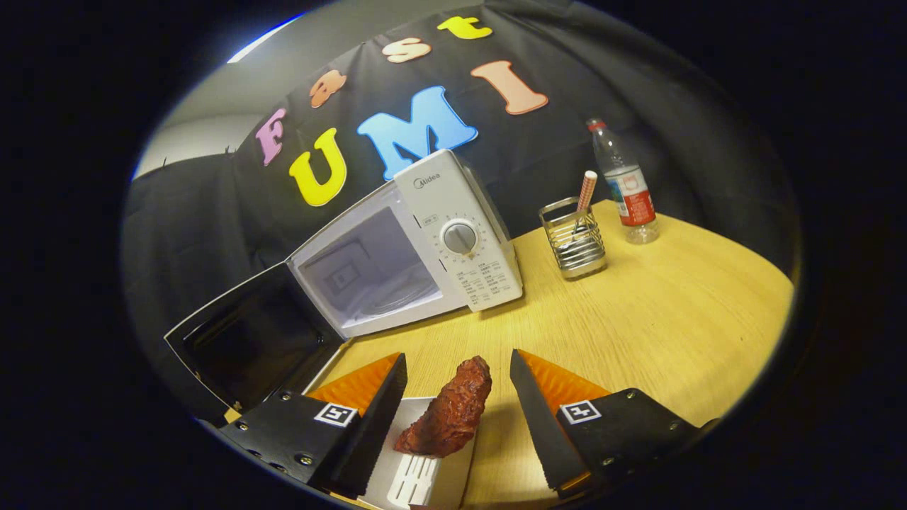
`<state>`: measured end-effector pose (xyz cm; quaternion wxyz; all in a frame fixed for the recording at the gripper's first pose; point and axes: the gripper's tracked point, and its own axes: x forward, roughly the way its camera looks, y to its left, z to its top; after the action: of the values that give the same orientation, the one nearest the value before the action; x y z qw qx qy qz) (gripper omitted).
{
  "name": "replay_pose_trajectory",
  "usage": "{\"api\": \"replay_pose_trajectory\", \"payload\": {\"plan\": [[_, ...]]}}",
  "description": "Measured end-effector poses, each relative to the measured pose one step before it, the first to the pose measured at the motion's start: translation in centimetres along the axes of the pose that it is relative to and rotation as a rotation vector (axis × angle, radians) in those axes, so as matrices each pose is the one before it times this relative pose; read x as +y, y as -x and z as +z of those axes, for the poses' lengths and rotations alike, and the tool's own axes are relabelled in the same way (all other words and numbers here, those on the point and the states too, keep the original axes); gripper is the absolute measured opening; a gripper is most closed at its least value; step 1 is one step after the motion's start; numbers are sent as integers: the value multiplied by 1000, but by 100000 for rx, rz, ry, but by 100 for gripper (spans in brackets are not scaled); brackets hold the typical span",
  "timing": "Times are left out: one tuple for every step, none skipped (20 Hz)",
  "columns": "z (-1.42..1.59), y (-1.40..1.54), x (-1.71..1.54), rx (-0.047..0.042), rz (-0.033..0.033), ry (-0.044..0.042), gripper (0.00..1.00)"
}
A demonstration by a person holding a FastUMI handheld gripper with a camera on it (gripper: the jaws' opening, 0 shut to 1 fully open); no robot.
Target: Open the microwave, put the food inside, and close the microwave door.
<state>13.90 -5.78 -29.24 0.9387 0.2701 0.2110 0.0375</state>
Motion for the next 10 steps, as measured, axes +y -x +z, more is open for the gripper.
{"api": "replay_pose_trajectory", "payload": {"plan": [[-299, -141, 422, 947, 2611, -3824, 79], [58, -81, -329, -112, -797, -2800, 67], [56, -150, -718, 352, -2062, -1596, 49], [141, -54, 115, 410, 2459, -3725, 37], [-210, -584, 357, 1292, 2769, -3502, 27], [-90, 365, 40, 1481, 2090, -3687, 23], [-146, 352, 501, 1068, 2298, -4504, 20], [226, 274, 275, 557, 1178, -4364, 13], [-198, -40, 227, 1248, 1652, -3307, 13], [123, -5, 131, 449, 787, -3169, 13]]}}
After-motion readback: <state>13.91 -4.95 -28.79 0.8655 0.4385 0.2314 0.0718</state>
